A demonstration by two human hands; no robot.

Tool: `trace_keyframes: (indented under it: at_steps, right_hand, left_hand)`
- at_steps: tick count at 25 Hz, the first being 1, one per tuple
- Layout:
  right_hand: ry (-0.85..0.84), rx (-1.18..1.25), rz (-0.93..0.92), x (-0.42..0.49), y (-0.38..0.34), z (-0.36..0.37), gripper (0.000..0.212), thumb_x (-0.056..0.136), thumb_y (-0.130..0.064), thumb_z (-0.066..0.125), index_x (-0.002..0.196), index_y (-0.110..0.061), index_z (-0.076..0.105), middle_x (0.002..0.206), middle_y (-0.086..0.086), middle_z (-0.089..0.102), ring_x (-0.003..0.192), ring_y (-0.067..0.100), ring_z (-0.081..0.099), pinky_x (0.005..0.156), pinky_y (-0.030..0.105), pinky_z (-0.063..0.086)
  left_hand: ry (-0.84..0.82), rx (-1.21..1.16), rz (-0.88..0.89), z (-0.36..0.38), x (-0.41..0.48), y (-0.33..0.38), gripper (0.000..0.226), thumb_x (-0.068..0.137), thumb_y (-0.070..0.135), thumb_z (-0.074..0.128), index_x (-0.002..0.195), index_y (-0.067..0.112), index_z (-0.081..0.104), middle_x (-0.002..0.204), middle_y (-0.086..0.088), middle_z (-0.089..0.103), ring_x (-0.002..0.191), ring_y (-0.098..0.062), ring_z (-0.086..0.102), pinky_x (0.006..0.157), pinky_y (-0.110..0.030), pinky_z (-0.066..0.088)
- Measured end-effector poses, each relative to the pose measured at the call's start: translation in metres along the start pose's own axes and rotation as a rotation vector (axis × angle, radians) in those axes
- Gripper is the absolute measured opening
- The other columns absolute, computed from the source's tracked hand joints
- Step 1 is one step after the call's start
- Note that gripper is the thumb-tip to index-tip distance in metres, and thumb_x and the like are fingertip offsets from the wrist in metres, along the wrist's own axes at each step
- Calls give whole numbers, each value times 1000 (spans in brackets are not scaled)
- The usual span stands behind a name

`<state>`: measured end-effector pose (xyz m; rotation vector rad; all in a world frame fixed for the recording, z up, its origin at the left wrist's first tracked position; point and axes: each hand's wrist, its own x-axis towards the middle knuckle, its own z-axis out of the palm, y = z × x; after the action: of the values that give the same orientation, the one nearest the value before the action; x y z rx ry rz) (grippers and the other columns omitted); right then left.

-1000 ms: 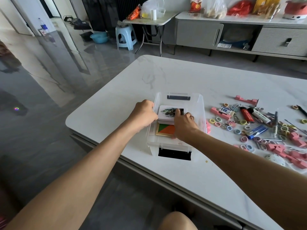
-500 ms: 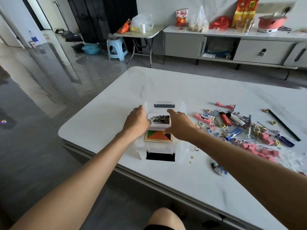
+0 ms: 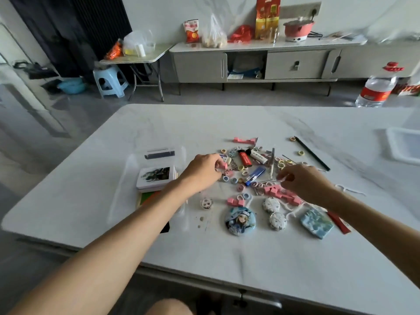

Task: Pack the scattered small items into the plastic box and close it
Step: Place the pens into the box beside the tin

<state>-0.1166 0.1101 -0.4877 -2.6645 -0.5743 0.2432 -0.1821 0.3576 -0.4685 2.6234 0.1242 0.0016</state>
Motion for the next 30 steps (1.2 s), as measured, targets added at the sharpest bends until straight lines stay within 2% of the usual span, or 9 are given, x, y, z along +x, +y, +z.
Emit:
trace_keyframes:
  at_steps: [2,6,10,14,18,22,25,27,30]
  right_hand:
    - [-6,-1,-22,11,21,11,18,92,-10,57,105,-17,68,86,-5,66,59,-4,52,44,5,37]
    - [97,77,-57,49,39,26,17,90,-11,59,98,-20,72,81,-9,67,55,-9,54,45,3,39]
    - [338,47,126,100,69,13,29,86,-14,59,113,-19,66,111,7,66,92,23,64,75,34,54]
    - [202,-143,448,126,113,0,41,90,-17,53,129,-5,48,127,22,49,120,38,43,91,44,43]
    - [196,-105,415,130,121,-1,31,90,-1,43,118,-2,55,116,23,57,104,38,56,75,36,47]
    - [253,-20,297,115,112,-7,22,90,4,39,104,1,56,111,23,50,75,29,48,60,29,36]
    - [228,25,166,91,113,5,20,91,-5,48,108,-3,59,106,17,54,83,29,54,64,32,42]
    - [194,-73,125,75,115,17,14,91,-16,58,101,-7,61,95,10,59,74,23,57,60,32,47]
    - [236,-189,200,66,117,24,14,95,-20,53,85,-11,54,77,2,56,54,12,45,44,25,33]
  left_hand:
    - [-35,119,-38,14,30,-2,23,92,6,59,114,13,62,99,3,63,64,-6,58,48,-9,44]
    - [-87,368,-102,37,82,-19,34,88,-1,52,119,11,58,114,-10,63,98,-26,62,82,-39,54]
    - [19,519,-78,49,104,-31,27,88,9,59,113,18,61,111,-1,65,96,-22,62,74,-33,50]
    - [85,383,-17,61,105,-12,21,90,11,56,109,15,64,110,1,66,93,-17,60,74,-28,47]
    - [-17,139,75,91,119,41,21,89,16,60,110,17,64,110,2,67,90,-14,61,73,-28,51]
    - [-13,203,26,130,138,82,22,92,14,62,112,5,59,107,-10,62,79,-17,59,54,-21,42]
    - [-5,229,-28,148,143,95,18,93,-2,52,109,3,57,86,-7,58,62,-13,56,44,-20,39]
    - [-11,201,-52,144,142,100,12,91,-1,54,102,2,59,89,-8,62,61,-13,52,44,-19,35]
    - [-9,36,-101,119,129,104,13,90,9,61,101,3,59,94,-9,65,70,-18,58,48,-24,40]
